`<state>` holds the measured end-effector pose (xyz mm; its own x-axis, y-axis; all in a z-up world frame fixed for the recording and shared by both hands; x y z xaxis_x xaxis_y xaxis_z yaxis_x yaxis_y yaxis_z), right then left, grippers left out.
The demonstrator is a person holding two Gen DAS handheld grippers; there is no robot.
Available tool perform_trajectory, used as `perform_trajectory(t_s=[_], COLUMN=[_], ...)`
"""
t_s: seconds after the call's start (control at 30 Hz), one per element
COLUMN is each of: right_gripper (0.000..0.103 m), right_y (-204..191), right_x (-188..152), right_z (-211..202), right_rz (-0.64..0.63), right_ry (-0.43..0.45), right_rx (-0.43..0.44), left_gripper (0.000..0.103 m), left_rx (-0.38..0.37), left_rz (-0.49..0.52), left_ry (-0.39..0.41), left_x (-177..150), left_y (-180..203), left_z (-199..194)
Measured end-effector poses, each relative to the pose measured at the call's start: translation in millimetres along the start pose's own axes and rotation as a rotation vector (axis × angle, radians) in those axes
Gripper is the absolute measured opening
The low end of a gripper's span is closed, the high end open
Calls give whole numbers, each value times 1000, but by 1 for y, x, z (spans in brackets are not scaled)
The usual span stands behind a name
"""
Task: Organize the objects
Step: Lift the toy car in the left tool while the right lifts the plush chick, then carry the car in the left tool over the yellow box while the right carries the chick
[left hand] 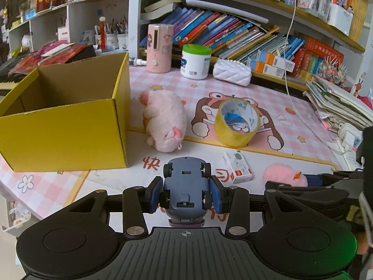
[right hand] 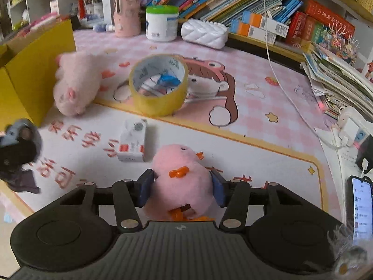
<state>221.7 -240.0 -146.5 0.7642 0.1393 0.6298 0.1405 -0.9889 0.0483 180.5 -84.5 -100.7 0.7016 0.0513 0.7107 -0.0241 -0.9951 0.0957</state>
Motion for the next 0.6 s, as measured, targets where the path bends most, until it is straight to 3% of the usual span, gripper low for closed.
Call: perform_trajectory(t_s=[0.27,0.6], right_gripper=[49,49], right_y=[-29,-109], right_x=[19,17], right_z=[-44,-78], right_rz=[24,-30], right_ry=[90,131], right_rx=[-16,2], left_gripper=[41,41], left_rx=[-12,32], left_rz=[30,1], left_ry=[38,81], left_x=[4,0], left_y=[-12,-75], left_z=[-18,-57])
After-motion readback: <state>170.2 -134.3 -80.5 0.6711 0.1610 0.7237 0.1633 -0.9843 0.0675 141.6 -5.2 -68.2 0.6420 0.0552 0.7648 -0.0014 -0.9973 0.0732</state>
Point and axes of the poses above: each gripper's, at about its wrist camera, not at the fingertips, and z roughly the way its jaws point, y to its right, x to its top, the point moved 10 cm from there along z, roughly the way its jaws point, and after that the axes turned 2 degrees about -y, right-handed, at the moved point
